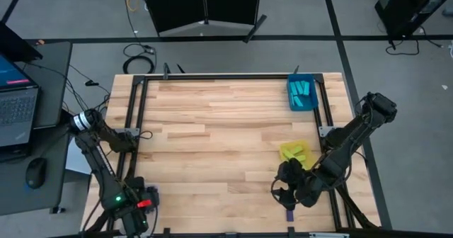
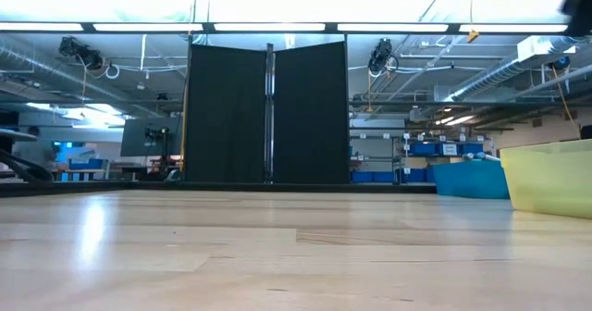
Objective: Sort blocks
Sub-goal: Put the violet block into the transparent bin
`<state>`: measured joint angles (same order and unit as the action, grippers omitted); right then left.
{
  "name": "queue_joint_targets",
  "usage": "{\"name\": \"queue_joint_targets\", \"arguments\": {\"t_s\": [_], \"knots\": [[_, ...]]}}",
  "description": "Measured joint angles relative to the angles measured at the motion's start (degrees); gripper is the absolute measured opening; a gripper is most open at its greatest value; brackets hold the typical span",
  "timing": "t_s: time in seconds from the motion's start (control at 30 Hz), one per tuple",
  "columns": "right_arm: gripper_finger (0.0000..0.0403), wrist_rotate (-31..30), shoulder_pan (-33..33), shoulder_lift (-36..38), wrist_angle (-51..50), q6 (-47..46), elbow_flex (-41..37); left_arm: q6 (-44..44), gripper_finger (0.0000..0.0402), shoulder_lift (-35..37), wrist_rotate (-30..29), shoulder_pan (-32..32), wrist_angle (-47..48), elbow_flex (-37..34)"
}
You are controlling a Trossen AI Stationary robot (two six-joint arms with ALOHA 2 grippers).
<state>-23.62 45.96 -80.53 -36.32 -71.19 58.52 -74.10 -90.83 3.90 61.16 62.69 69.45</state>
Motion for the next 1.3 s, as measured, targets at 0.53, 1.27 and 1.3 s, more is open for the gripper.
{"name": "queue_joint_targets", "arguments": {"t_s": [0.53, 1.27, 1.3], "knots": [[0.0272, 14.06, 7.31, -19.19, -13.21, -25.85, 13.0, 28.69, 0.0287, 0.02, -20.59, -10.13, -23.53, 0.07], [0.0348, 15.03, 12.92, -43.88, -35.25, -51.78, 39.01, 37.92, 0.028, 0.04, -24.1, -12.8, -25.96, 0.07], [0.0349, 14.97, 13.31, -44.15, -35.23, -52.72, 39.01, 37.91, 0.028, 0.04, -24.36, -12.8, -25.96, 0.07]]}}
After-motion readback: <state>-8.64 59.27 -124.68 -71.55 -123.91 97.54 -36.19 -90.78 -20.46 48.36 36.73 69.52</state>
